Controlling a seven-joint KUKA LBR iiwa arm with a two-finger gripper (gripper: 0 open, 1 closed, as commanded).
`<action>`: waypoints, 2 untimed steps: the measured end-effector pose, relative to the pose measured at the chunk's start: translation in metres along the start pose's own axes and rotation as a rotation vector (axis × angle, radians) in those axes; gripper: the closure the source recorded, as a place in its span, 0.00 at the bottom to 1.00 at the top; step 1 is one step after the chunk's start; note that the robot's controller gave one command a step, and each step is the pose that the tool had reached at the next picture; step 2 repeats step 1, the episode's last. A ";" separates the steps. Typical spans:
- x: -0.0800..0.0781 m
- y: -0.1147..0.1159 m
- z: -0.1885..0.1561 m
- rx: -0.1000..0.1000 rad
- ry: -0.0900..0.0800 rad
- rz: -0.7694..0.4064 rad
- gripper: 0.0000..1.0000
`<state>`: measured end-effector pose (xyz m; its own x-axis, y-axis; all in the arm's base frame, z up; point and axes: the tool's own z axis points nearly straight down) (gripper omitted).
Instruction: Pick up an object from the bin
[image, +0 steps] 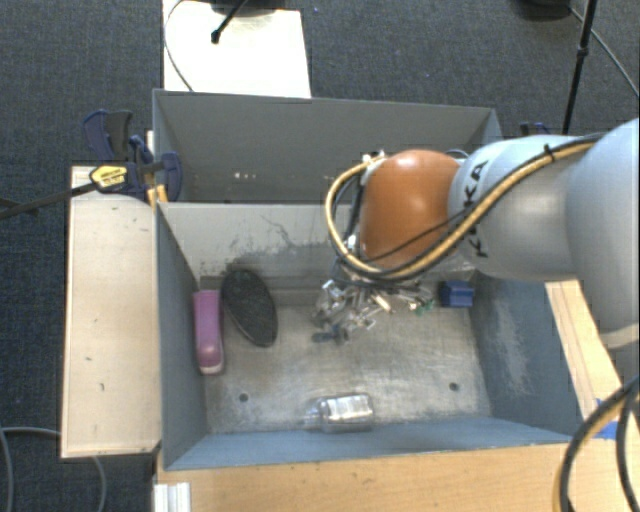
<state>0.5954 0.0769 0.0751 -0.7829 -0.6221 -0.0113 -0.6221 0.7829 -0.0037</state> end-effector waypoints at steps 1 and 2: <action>0.008 0.012 -0.183 0.001 0.001 -0.149 1.00; 0.008 0.012 -0.183 0.001 0.001 -0.149 1.00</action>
Offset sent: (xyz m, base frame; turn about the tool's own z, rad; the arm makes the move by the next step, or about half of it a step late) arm -0.0176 0.0036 0.1771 -0.1510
